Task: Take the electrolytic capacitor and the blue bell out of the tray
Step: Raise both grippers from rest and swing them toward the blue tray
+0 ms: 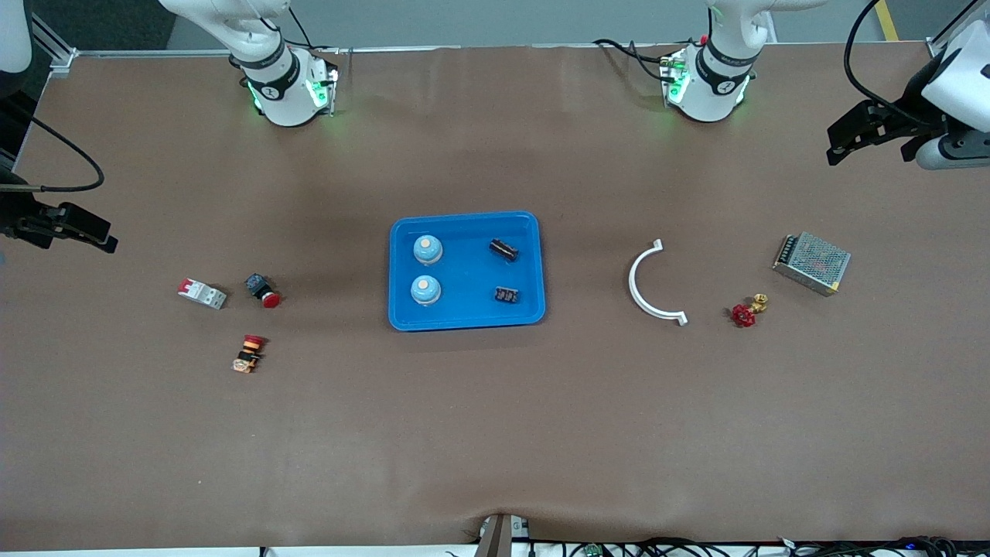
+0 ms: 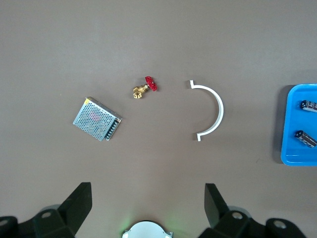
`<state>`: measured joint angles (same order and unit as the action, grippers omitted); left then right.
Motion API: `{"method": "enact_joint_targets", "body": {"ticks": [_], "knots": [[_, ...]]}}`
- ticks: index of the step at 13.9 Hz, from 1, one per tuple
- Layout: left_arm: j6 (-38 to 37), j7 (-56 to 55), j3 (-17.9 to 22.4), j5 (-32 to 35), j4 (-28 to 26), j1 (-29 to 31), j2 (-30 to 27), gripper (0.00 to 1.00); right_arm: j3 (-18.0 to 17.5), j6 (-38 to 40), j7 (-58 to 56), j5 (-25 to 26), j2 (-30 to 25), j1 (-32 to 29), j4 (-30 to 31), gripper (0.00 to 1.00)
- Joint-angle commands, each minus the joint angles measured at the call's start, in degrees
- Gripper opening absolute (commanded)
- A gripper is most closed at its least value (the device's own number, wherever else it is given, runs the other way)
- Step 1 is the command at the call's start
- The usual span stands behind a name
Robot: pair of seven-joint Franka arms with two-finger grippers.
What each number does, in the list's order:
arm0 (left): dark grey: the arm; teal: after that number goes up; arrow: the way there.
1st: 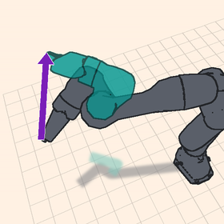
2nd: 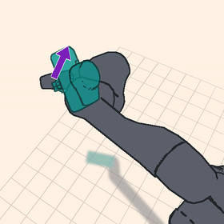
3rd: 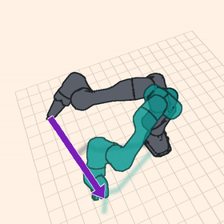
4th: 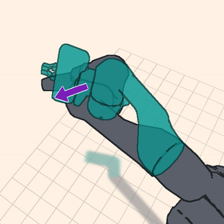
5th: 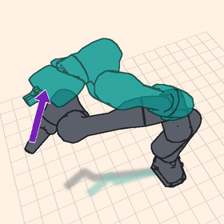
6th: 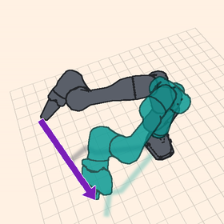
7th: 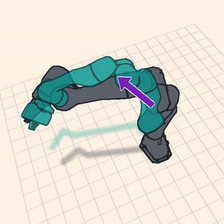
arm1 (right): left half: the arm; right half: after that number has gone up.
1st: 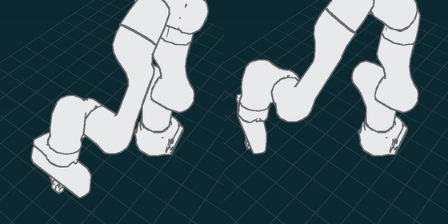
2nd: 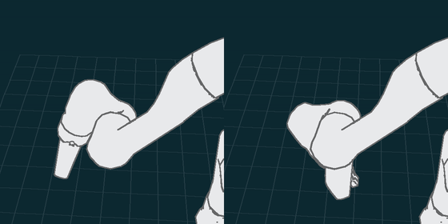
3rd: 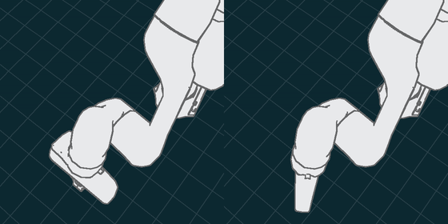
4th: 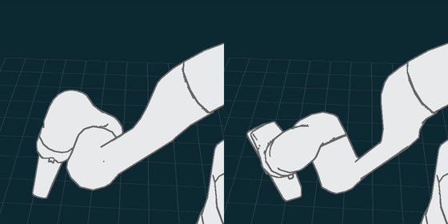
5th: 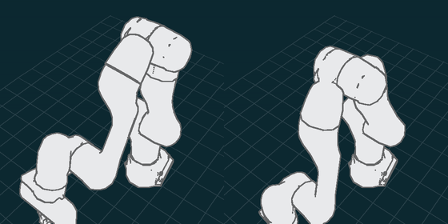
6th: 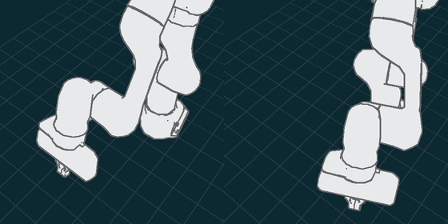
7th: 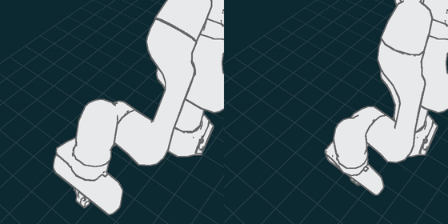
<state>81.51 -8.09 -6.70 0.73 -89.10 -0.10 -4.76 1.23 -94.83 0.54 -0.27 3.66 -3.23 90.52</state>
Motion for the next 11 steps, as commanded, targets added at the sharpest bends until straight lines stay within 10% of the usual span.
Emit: {"method": "enact_joint_targets", "body": {"ticks": [1,11], "knots": [[-1.0,0.6,-0.2,-0.6,1.2,0.0,0.6,1.00,-0.6,0.2,-0.3,0.7,-1.0,-0.7,0.8,1.00],[-0.1,-1.8,-1.6,-0.7,1.2,-1.1,2.9,1.00,-0.6,0.2,-0.3,0.7,-1.0,-0.6,1.0,1.00]]}}
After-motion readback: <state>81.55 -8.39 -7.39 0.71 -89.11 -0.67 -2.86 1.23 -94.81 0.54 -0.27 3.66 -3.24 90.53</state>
